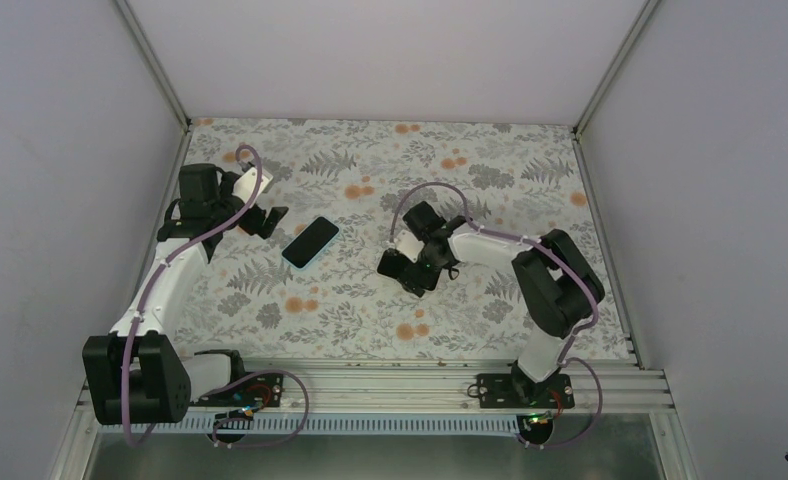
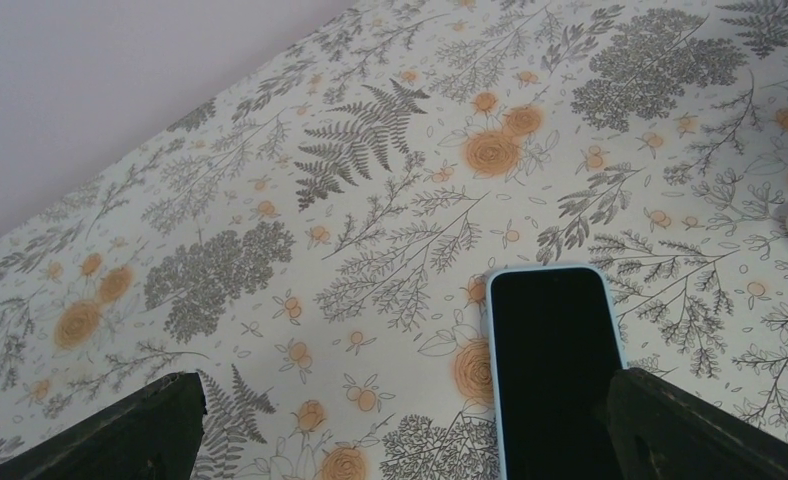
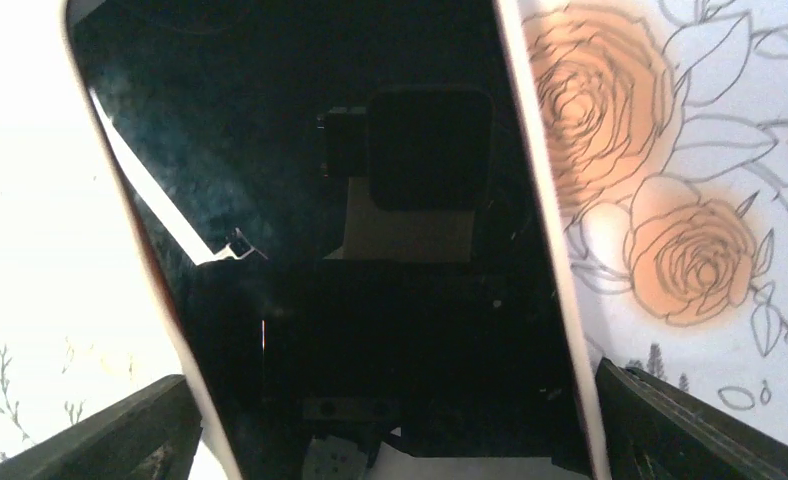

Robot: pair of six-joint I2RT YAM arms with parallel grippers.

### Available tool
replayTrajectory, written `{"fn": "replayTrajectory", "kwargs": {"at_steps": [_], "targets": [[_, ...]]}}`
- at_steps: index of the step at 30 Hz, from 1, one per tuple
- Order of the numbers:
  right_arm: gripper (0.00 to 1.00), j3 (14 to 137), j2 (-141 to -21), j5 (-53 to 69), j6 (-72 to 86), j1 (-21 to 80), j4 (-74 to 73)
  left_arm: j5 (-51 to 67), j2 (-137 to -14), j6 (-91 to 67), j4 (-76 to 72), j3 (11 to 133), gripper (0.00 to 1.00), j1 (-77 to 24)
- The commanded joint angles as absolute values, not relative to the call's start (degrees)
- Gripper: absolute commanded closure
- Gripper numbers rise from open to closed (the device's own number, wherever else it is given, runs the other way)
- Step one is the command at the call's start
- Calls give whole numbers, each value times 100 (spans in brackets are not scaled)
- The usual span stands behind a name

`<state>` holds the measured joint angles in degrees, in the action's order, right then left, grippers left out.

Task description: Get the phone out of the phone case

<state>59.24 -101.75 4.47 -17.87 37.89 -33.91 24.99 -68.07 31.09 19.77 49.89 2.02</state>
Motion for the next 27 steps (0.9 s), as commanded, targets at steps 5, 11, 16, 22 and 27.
{"fn": "replayTrajectory", "kwargs": {"at_steps": [5,11,16,22,27], "targets": [[0,5204,-9974,516,-2220,3771,-3670,2867,-6784,3176,1798,4975,0,176],[3,5150,-10172,332,-2485,3771,-3381,2942,-6841,3181,1785,5017,0,131],[13,5189,-10389,190,-2565,3771,-3190,3033,-6963,3232,1891,5187,0,-7],[22,5157,-10174,119,-2536,3772,-2944,3931,-7263,3432,2415,5654,0,-78],[26,5245,-9480,65,-2597,3775,-2872,4903,-8115,3576,3402,6441,0,-336]]}}
